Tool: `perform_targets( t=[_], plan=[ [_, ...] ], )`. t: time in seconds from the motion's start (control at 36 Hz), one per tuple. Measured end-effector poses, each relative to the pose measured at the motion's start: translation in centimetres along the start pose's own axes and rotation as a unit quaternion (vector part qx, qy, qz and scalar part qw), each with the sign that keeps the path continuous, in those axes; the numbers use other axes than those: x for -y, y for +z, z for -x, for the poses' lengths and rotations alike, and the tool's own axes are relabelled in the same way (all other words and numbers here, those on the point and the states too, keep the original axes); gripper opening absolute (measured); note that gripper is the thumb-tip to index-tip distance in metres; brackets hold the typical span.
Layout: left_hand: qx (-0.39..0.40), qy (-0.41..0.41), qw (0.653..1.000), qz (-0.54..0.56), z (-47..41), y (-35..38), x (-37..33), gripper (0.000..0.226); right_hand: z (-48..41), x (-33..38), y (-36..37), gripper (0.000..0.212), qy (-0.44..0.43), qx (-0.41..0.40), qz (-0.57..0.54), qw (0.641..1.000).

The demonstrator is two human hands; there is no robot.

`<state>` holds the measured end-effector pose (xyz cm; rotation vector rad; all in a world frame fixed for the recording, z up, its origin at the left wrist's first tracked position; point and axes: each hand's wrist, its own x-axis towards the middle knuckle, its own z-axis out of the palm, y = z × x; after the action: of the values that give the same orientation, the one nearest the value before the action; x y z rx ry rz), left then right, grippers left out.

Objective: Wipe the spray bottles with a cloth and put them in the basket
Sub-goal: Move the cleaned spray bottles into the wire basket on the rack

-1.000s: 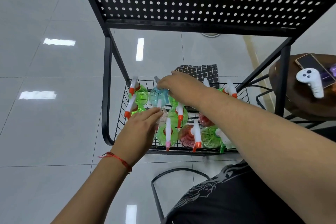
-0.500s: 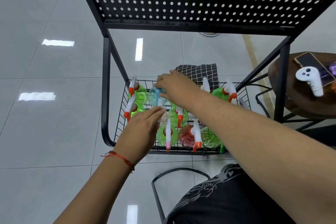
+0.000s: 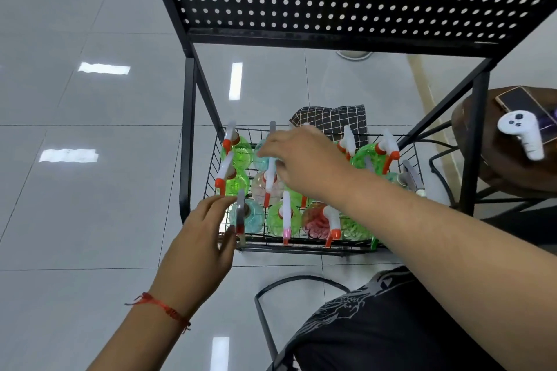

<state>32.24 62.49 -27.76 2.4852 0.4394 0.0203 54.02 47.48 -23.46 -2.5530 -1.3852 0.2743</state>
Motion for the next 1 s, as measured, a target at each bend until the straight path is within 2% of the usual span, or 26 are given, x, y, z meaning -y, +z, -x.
perform_targets(
  t=[0.19,0.31,0.39,0.47,0.72,1.0],
  plan=[
    [0.026,-0.049,0.998,0.002,0.2,0.9,-1.3,0.058,0.2,4.8,0.9,0.048,-0.023,0.053,-0.015,0.998],
    [0.034,-0.039,0.999,-0.004,-0.1,1.4,-1.2,0.044,-0.3,5.7,1.5,0.034,0.052,0.035,-0.085,0.994],
    [0.039,-0.037,0.998,-0.008,-0.1,1.3,-1.3,0.043,-1.3,6.8,2.3,0.049,0.084,0.038,-0.141,0.986],
    [0.053,-0.036,0.998,-0.011,-0.1,1.1,-1.5,0.043,-2.5,7.4,3.2,0.061,0.092,0.057,-0.126,0.986],
    [0.080,-0.050,0.996,-0.006,0.0,1.1,-0.8,0.044,-3.7,7.1,3.7,0.039,0.078,0.071,-0.079,0.991],
    [0.080,-0.038,0.996,-0.022,-0.3,0.8,-1.5,0.046,-3.7,7.0,3.2,0.035,0.076,0.080,-0.083,0.990]
  ],
)
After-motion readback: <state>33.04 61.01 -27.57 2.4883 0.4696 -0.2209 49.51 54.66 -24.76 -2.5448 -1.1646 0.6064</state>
